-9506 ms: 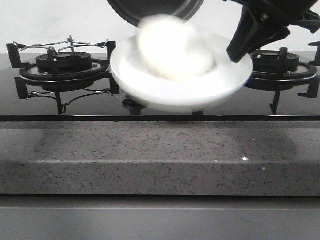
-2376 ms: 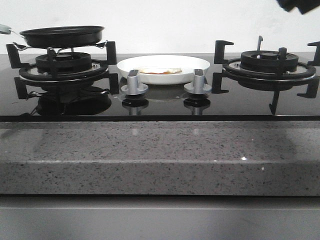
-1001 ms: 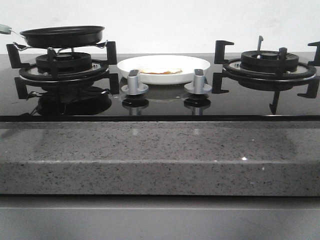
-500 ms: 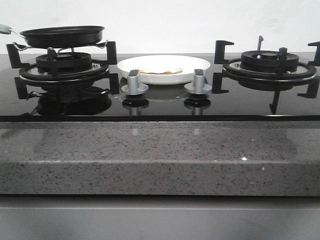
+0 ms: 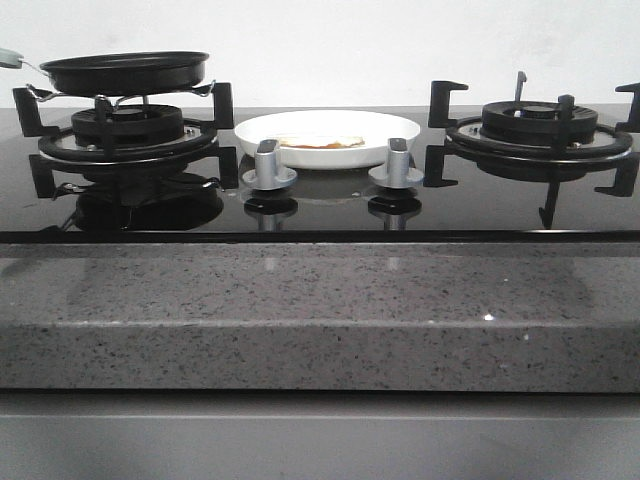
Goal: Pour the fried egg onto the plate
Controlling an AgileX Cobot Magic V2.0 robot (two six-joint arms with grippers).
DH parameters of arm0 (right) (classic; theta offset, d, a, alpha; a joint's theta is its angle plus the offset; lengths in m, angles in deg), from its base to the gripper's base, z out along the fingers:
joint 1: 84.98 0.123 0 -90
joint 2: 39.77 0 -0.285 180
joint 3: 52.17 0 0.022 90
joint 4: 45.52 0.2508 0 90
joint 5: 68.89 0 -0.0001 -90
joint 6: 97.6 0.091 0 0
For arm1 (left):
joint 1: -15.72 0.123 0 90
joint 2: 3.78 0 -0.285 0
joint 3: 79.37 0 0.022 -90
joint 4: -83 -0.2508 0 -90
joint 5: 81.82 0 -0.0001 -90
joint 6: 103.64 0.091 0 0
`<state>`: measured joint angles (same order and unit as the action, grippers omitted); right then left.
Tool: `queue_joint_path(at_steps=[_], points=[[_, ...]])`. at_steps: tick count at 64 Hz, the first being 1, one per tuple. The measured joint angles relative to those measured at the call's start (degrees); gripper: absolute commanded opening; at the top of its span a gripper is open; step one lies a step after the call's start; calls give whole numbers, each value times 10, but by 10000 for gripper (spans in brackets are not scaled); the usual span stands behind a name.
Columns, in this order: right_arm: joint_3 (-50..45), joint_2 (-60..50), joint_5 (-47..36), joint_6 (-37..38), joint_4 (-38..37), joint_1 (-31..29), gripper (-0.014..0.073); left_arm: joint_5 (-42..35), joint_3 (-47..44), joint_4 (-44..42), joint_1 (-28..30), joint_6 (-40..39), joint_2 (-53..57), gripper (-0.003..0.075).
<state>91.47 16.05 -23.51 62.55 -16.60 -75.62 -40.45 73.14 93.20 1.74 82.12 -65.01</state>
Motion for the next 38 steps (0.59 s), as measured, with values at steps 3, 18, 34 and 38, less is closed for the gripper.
queue_joint_path(at_steps=[3, 18, 34, 38], points=[[0, 0, 0, 0, 0, 0, -69, 0, 0, 0, 0, 0, 0, -20], [0, 0, 0, 0, 0, 0, -69, -22, -33, -18, 9, 1, 56, -20], [0, 0, 1, 0, 0, 0, -69, -129, -176, -21, 88, 1, 226, -20], [0, 0, 1, 0, 0, 0, -69, -147, -216, -21, 103, 1, 269, -20]])
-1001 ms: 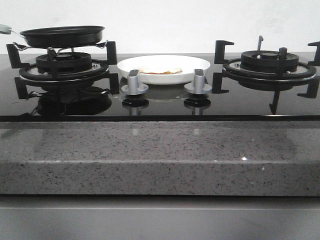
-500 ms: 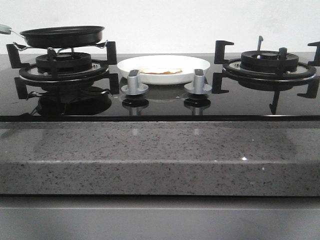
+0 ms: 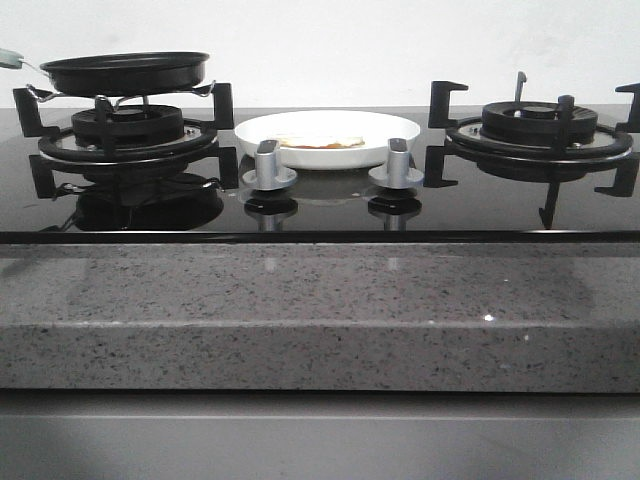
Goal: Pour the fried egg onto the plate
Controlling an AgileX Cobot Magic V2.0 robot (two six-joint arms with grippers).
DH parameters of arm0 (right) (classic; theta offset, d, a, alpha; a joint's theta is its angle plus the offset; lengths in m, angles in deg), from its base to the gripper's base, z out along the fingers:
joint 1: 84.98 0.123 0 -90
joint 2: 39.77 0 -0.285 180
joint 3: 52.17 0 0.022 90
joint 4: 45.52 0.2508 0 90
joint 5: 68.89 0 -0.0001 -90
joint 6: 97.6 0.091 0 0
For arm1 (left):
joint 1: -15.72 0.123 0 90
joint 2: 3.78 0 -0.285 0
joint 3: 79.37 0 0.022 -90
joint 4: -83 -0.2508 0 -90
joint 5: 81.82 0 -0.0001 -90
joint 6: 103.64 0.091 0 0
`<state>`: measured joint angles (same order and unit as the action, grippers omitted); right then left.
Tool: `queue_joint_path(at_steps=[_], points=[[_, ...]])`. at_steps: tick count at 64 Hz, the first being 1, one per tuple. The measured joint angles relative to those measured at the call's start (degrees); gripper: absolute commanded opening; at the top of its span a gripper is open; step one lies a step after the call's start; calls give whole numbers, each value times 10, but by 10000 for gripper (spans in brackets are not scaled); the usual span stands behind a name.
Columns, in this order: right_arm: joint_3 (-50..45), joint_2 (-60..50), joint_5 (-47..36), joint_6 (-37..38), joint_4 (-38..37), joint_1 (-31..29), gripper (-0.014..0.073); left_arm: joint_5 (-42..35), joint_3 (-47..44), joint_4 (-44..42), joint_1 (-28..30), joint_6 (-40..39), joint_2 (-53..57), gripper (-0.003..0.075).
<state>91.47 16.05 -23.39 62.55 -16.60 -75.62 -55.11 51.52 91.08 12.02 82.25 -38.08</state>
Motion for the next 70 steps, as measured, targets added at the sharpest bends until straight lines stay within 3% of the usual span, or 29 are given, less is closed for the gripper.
queue_joint_path(at_steps=[25, 33, 56, 70], points=[[0, 0, 0, 0, 0, 0, -69, -133, -233, 8, 46, 0, 242, -20], [0, 0, 0, 0, 0, 0, -69, -172, -281, 18, 46, 1, 267, -20], [0, 0, 1, 0, 0, 0, -69, -187, -283, 27, 46, -6, 267, -20], [0, 0, 1, 0, 0, 0, -69, -187, -283, -100, 46, -134, 267, -20]])
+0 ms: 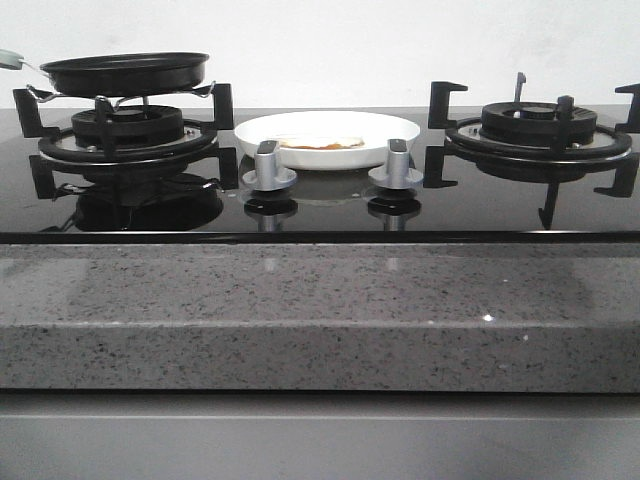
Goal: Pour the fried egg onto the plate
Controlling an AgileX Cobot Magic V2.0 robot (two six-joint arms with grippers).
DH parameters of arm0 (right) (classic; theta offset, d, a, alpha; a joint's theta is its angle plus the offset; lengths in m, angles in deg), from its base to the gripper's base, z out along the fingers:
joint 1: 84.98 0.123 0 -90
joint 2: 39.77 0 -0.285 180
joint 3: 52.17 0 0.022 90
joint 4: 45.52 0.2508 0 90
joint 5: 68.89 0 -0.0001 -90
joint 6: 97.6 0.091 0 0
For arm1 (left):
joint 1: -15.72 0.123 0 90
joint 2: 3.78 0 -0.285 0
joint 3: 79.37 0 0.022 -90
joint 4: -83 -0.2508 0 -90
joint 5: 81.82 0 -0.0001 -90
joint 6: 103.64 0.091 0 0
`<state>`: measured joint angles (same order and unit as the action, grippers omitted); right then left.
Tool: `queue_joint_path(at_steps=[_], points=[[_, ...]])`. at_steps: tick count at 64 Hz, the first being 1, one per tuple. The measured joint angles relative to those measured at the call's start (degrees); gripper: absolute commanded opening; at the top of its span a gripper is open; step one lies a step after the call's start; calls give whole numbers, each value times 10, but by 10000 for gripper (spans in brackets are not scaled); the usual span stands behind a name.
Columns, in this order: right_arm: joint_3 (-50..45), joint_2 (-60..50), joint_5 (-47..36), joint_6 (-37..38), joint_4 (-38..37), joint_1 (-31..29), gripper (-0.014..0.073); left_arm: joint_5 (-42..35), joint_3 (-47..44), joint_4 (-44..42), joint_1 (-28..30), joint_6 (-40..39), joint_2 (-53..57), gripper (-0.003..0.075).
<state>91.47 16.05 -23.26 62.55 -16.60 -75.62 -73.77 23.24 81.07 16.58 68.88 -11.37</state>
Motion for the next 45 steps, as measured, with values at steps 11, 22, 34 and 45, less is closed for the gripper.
queue_joint_path(at_steps=[11, 22, 34, 45], points=[[0, 0, 0, 0, 0, 0, -69, -25, 0, -15, 0, -21, 0, -20], [0, 0, 0, 0, 0, 0, -69, -48, 0, -15, 0, -22, 0, -20], [0, 0, 0, 0, 0, 0, -69, -57, 0, -6, 0, -5, 0, -20], [0, 0, 0, 0, 0, 0, -69, -57, 0, -2, 0, -2, 0, -20]])
